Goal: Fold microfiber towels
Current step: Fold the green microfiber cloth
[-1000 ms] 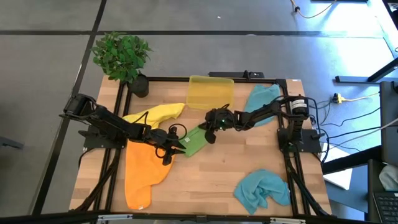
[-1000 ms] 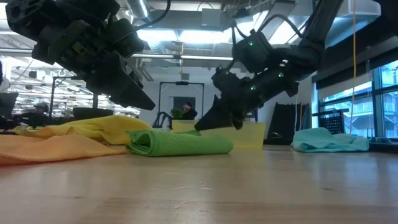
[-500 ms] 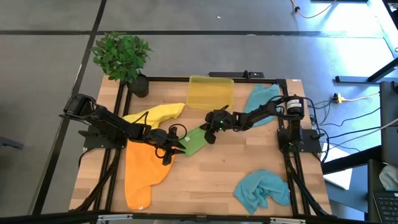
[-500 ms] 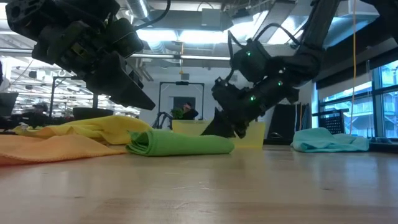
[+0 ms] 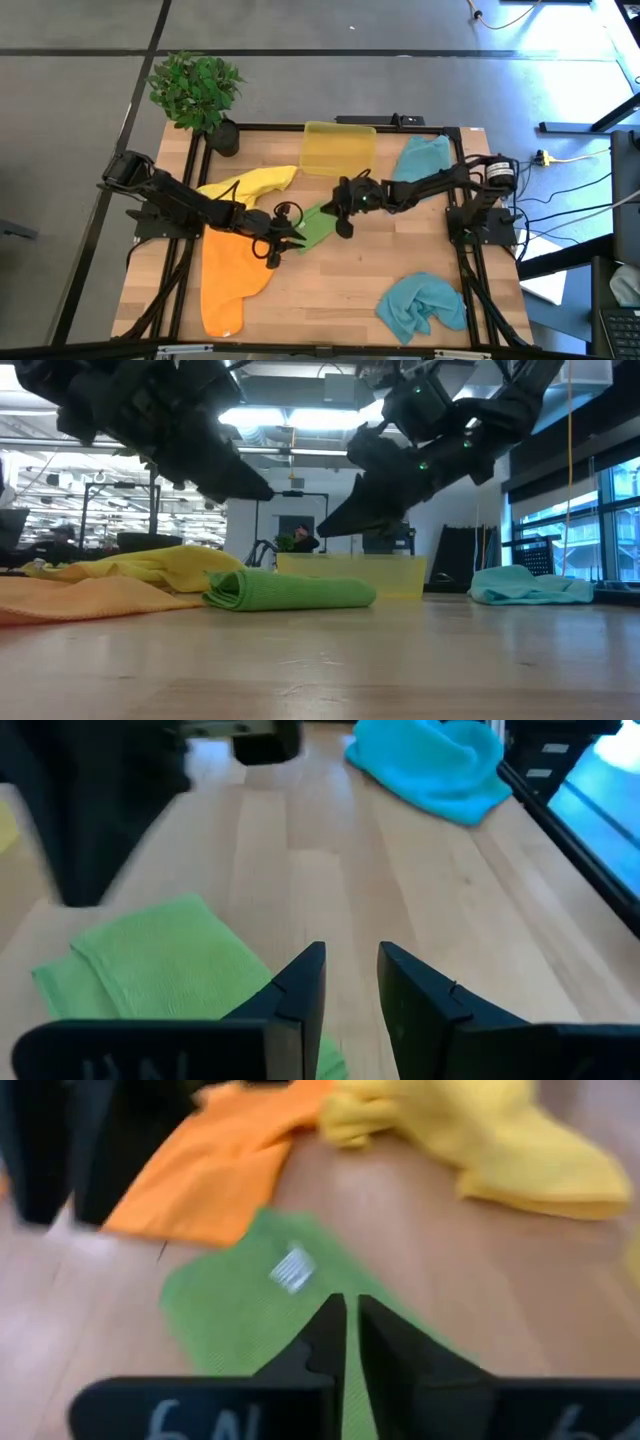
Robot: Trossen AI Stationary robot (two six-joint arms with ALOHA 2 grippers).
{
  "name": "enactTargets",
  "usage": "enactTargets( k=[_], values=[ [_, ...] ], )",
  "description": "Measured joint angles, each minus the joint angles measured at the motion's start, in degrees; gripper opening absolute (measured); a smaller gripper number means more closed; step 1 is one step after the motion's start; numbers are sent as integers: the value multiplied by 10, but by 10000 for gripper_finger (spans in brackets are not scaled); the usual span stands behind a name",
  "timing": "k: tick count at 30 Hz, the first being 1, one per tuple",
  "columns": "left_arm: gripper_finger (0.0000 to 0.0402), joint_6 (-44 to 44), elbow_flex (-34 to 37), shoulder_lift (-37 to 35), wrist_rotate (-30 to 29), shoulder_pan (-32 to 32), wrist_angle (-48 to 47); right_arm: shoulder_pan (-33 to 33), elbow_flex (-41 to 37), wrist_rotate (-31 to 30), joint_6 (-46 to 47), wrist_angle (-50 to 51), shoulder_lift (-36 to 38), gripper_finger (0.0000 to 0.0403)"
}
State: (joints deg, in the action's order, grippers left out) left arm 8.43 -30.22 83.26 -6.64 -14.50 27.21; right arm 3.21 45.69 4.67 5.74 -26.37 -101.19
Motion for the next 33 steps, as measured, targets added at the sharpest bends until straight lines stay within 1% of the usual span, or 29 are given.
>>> enactTargets(
  k=[2,4,8,10,13,16,20,22,26,28,33],
  values=[
    [86,0,-1,0,-26,-11,-4,-15,0,-3,-20,15,0,55],
    [86,-3,-1,0,-57,-22,-22,-30,0,-22,-35,28,0,74],
    [96,-38,-1,0,-66,-36,-30,-52,0,-76,-51,43,0,113],
    [107,-38,-11,0,-77,-41,-48,-58,0,-100,-56,49,0,129],
    [124,-30,-46,11,-110,-47,-104,-65,0,-129,-55,62,0,145],
    [136,-27,-95,45,-131,-57,-184,-72,1,-132,-31,102,0,149],
    [141,-24,-163,102,-169,-61,-266,-87,2,-132,-10,161,13,143],
    [141,-16,-187,126,-165,-57,-282,-97,1,-132,2,189,26,137],
    [145,-12,-227,157,-132,-57,-313,-120,2,-136,8,214,56,131],
    [152,-8,-243,166,-131,-57,-345,-131,2,-146,11,218,70,131],
    [181,3,-277,192,-137,-52,-375,-148,2,-156,14,222,93,131]
  ],
)
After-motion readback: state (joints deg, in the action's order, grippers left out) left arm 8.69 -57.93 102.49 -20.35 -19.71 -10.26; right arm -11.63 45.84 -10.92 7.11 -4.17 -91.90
